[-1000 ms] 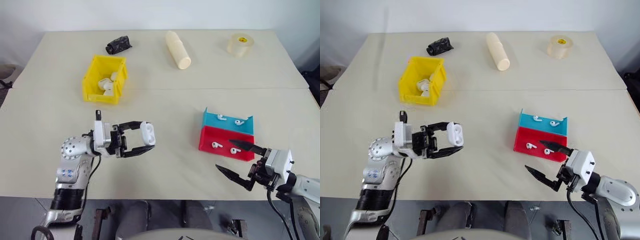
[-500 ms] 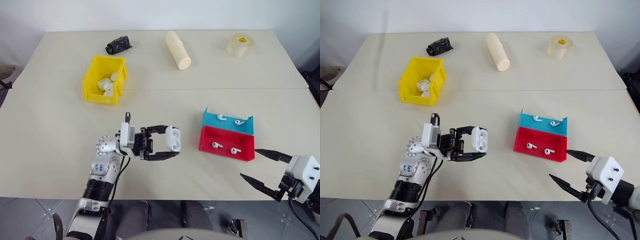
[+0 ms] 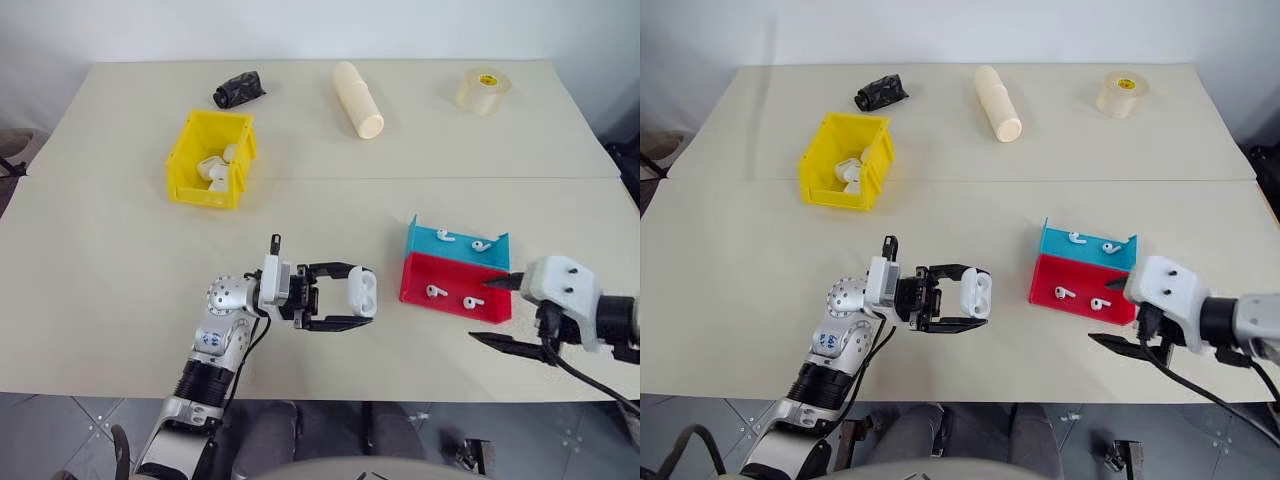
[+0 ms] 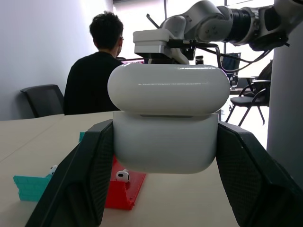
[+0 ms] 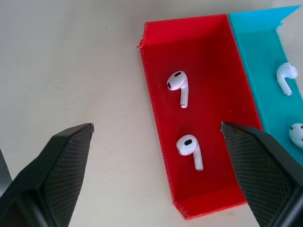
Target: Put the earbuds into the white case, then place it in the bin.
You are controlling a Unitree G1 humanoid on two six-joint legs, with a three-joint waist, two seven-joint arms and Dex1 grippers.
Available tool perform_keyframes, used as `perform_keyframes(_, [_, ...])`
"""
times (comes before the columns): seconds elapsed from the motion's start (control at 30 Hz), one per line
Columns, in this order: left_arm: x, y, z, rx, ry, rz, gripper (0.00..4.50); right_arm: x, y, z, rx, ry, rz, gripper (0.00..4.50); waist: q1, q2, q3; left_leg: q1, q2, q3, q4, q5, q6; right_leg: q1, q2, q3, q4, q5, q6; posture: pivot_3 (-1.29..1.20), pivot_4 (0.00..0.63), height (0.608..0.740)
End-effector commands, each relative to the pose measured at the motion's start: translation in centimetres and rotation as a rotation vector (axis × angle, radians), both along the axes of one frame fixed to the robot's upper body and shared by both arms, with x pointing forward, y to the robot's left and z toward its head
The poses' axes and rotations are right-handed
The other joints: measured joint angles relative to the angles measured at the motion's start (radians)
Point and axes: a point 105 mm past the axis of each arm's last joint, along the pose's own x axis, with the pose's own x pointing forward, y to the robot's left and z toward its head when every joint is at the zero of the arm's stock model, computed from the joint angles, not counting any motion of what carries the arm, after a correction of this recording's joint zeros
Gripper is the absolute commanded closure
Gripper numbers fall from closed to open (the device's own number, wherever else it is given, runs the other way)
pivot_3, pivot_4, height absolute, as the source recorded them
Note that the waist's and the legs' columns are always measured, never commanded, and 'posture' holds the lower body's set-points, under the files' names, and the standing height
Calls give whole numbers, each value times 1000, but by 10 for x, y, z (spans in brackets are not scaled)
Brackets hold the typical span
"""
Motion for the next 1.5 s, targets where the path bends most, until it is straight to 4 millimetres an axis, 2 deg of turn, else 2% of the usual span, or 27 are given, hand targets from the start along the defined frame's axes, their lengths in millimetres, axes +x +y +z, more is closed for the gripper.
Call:
perform_keyframes(0.03, [-3, 0, 6, -2, -39, 5, 1700, 8, 6, 1, -67, 19, 20, 0, -1, 0, 0, 0, 0, 0, 0, 0, 0, 0, 0, 0, 0, 0, 0, 0, 150, 740])
perform_keyframes(0.2, [0, 0, 7, 0, -39, 24, 1700, 23, 3, -7, -242, 18, 80, 0, -3, 0, 0, -1, 0, 1, -1, 0, 0, -2, 0, 0, 0, 0, 0, 0, 150, 740])
perform_keyframes(0.47, [0, 1, 4, 23, -8, 22, 1700, 40, 1, -15, -359, 19, 141, 0, -5, 0, 0, -2, 0, 1, -1, 0, 0, -3, 0, 1, 0, 0, 0, 0, 150, 740])
perform_keyframes(0.57, [1, 0, 5, 20, -8, 25, 1700, 42, -1, -17, -366, 33, 145, 655, -4, 0, 0, -2, 0, 1, -1, 0, 0, -3, 0, 1, 0, 0, 0, 0, 150, 740])
perform_keyframes(0.7, [1, 1, 6, 12, -9, 32, 1700, 39, -1, -23, -373, 68, 157, 2015, -4, 0, 0, -2, 0, 1, -1, 0, 0, -3, 0, 1, 0, 0, 0, 0, 150, 740])
perform_keyframes(0.77, [1, 1, 6, 10, -8, 33, 1700, 35, -1, -26, -376, 98, 173, 2015, -4, 0, 0, -2, 0, 1, -1, 0, 0, -4, 0, 1, 0, 0, 0, 0, 150, 740])
perform_keyframes(1.33, [0, 1, 7, 6, -5, 34, 1700, 45, -2, -32, -409, 64, 189, 2015, -4, 0, 0, -2, 0, 1, -1, 0, 0, -4, 0, 1, 0, 0, 0, 0, 150, 740])
perform_keyframes(1.43, [0, 1, 7, 7, -5, 37, 1700, 46, 0, -33, -403, 67, 195, 2624, -4, 0, 0, -2, 0, 1, -1, 0, 0, -4, 0, 1, 0, 0, 0, 0, 150, 740])
perform_keyframes(1.5, [-1, 0, 8, 7, -4, 37, 1700, 46, 1, -33, -402, 67, 197, 3246, -6, 0, 0, -2, 0, 1, -1, 0, 0, -3, 0, 1, 0, 0, 0, 0, 150, 740])
